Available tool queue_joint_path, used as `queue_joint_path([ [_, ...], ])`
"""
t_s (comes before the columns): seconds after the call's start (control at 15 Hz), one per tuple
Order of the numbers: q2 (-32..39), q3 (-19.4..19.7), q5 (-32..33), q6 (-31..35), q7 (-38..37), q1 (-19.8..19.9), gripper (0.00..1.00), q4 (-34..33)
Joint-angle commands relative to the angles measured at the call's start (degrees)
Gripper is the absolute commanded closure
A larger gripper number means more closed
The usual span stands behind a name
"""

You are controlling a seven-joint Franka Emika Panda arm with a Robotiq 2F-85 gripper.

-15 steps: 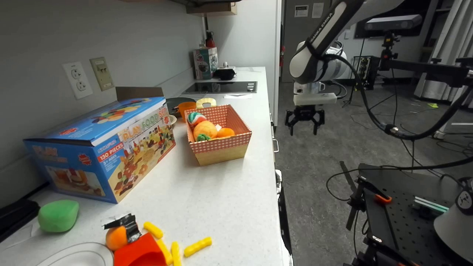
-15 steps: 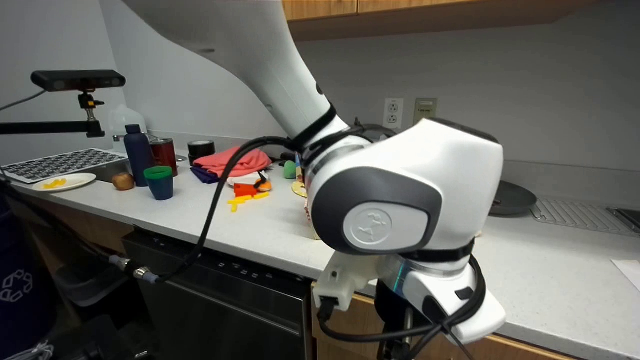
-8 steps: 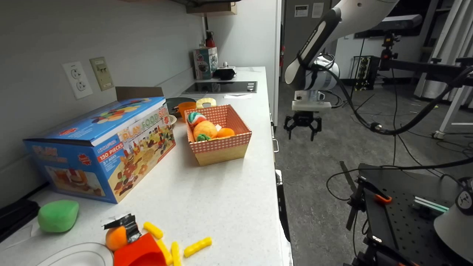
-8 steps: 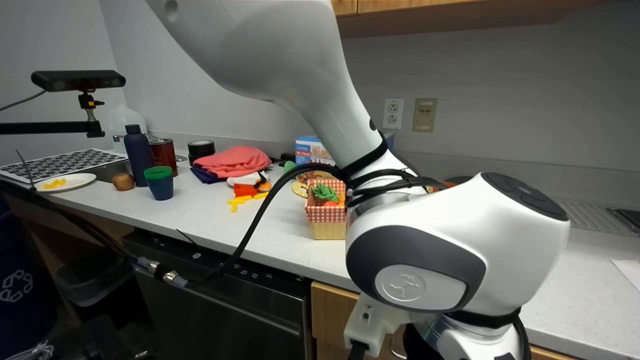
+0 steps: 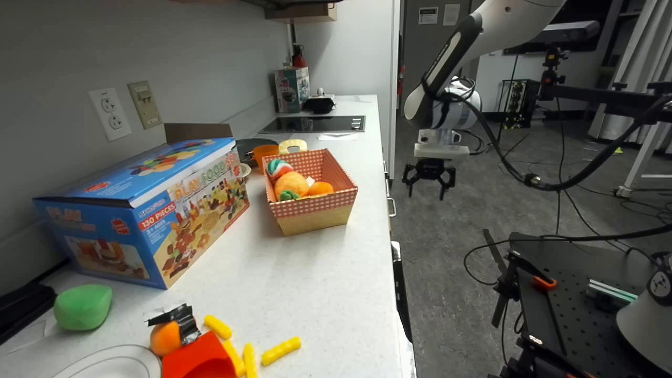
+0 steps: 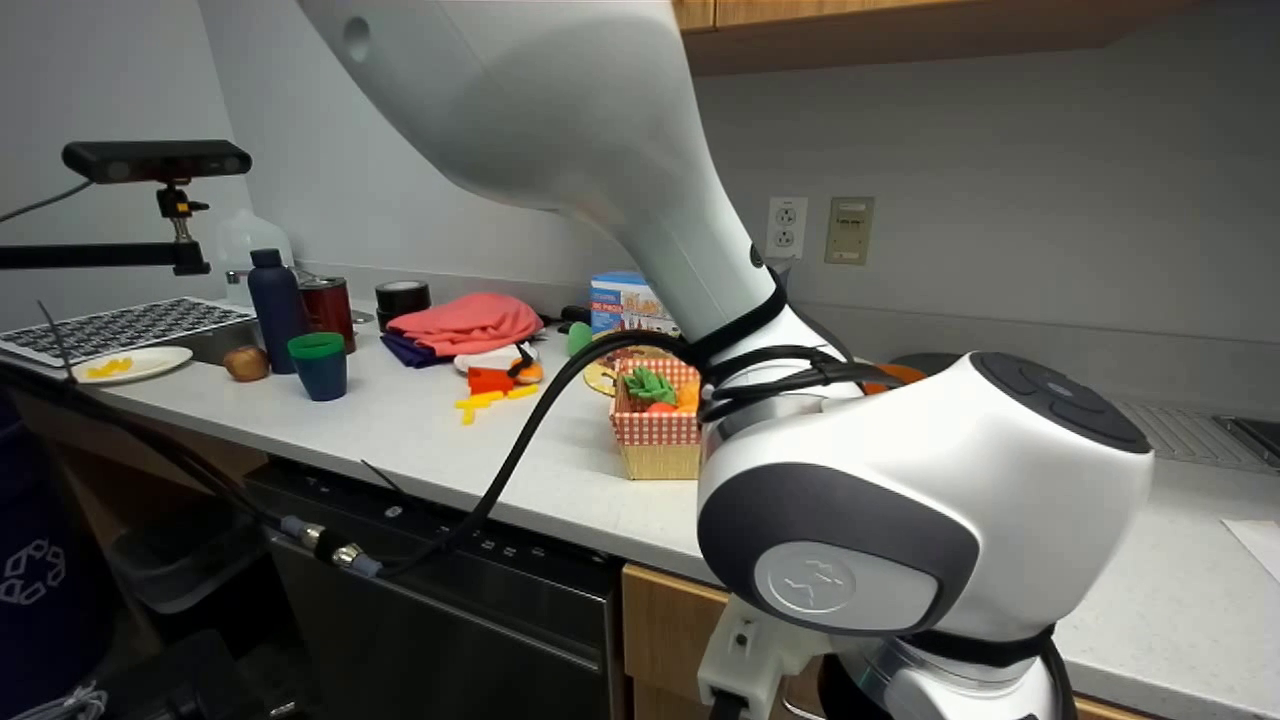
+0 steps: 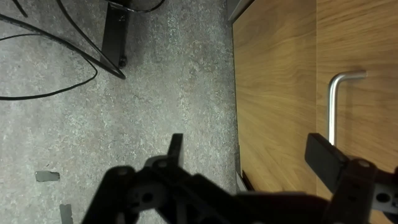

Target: Open the drawer, then remove the banana from the drawer

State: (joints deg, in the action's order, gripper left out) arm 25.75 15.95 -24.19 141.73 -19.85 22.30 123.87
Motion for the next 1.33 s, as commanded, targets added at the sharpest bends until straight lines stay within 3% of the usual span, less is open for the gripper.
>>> queue_joint_path([
  [0.0, 0.6, -1.5, -3.8, 7.0, 3.3, 0.8, 0.0, 0.9],
  [0.53, 5.1, -8.1, -9.3, 16.7, 11.5, 4.2, 0.0, -1.0],
  [1.0, 7.6, -12.7, -13.4, 15.8, 17.9, 8.3, 0.0, -3.8],
  [1.27, 9.6, -12.6, -14.2, 14.9, 18.8, 8.7, 0.0, -5.4],
])
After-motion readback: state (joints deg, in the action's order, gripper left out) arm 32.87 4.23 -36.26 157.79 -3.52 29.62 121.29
